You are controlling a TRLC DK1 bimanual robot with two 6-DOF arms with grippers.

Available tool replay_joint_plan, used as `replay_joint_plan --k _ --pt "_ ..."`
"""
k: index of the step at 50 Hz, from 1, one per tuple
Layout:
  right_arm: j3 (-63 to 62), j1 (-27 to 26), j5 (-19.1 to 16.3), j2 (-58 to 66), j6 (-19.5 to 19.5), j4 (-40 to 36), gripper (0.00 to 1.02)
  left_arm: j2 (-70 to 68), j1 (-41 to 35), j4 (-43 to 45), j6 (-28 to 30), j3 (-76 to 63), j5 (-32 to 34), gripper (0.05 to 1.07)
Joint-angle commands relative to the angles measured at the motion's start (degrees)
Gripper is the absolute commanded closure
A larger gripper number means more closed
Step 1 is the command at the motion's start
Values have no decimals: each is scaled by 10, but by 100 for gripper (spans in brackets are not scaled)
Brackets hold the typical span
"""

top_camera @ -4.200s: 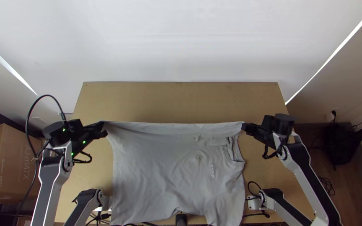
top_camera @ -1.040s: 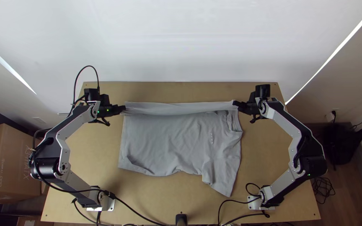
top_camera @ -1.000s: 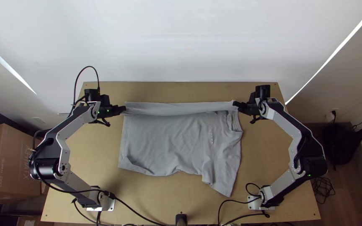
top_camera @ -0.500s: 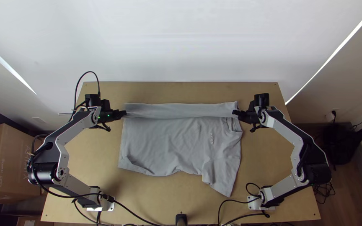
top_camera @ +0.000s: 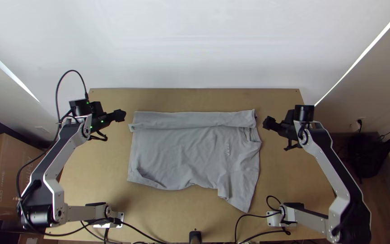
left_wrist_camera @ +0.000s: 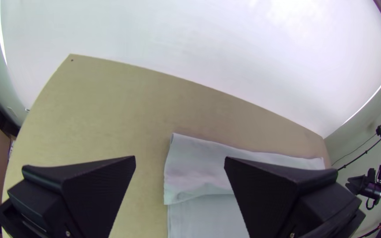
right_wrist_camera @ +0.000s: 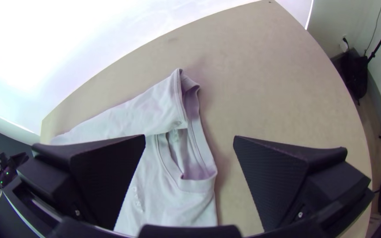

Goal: Fold the t-shirt

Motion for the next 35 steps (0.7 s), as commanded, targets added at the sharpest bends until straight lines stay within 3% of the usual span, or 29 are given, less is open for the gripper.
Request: replay_joint_plan --k 1,10,17,27,35 --pt "-12 -6 -1 -46 12 -66 4 -56 3 -34 12 -12 10 9" --pt "-7 -12 -15 -70 4 -184 5 -118 -11 -128 97 -24 20 9" --pt "-11 -43 -122 -42 -10 -277 5 -136 -18 -226 183 -39 20 9" --pt "-30 -54 -136 -5 -54 -340 5 -178 -30 -319 262 -70 19 10" --pt "-63 -56 -137 19 -86 -356 16 -213 -56 -382 313 -98 18 11"
